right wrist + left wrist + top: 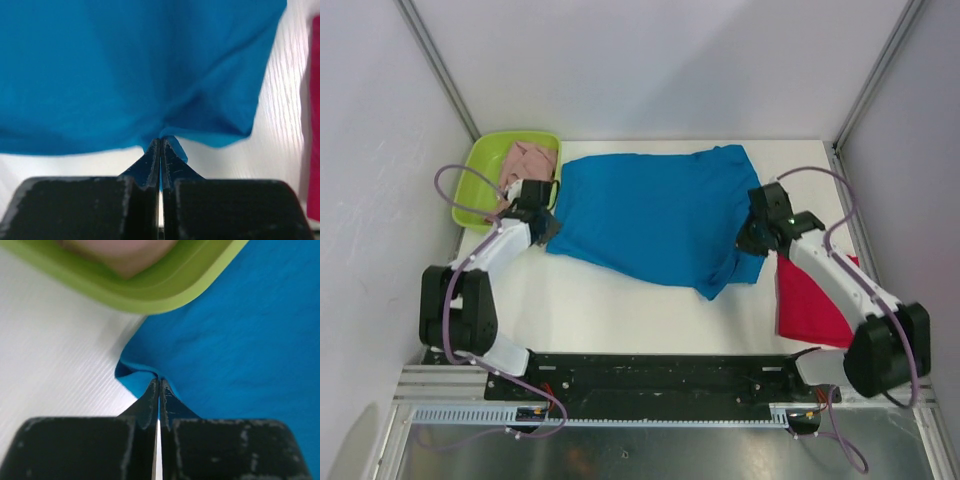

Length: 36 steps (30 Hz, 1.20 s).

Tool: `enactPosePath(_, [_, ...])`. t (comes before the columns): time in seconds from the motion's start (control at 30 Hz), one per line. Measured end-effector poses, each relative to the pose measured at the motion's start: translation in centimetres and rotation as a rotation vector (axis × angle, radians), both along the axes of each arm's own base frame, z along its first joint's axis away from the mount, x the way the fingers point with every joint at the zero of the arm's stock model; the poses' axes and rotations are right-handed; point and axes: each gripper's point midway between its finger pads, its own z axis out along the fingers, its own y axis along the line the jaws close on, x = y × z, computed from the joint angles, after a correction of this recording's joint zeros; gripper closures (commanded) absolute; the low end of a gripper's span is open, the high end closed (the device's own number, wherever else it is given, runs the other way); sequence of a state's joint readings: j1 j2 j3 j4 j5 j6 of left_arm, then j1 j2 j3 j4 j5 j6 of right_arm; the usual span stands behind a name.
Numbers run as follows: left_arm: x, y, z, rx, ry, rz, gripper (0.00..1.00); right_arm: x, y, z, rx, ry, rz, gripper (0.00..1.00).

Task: Fold and stack the t-shirts
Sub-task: Fold the flattened tshirt in 1/3 of the way

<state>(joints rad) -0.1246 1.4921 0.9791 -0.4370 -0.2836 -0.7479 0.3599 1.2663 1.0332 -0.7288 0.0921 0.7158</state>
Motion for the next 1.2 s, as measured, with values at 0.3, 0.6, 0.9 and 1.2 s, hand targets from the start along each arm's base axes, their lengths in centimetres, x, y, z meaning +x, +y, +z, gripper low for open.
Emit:
enactPosePath(0.3, [4.2, -1.0, -0.9, 0.003, 0.019, -0.010, 1.00, 8.6, -0.8, -0.3, -0.036, -0.087, -0.031, 1.00])
enactPosePath(0.6, [4.4, -0.2, -1.8, 0.042, 0.042, 0.017, 1.00, 13.1, -2.3, 0.8, -0.053, -0.177, -0.066, 1.00])
enactPosePath(0.9, [4.9, 0.8, -1.4, 0.078, 0.030, 0.052, 1.00, 15.3, -4.5, -0.4, -0.068, -0.173, -0.112, 1.00])
enactPosePath(1.2, [5.3, 1.3, -2.5, 0.090, 0.056, 0.070, 1.00, 17.0, -4.8, -1.5, -0.071, -0.165, -0.123, 1.00])
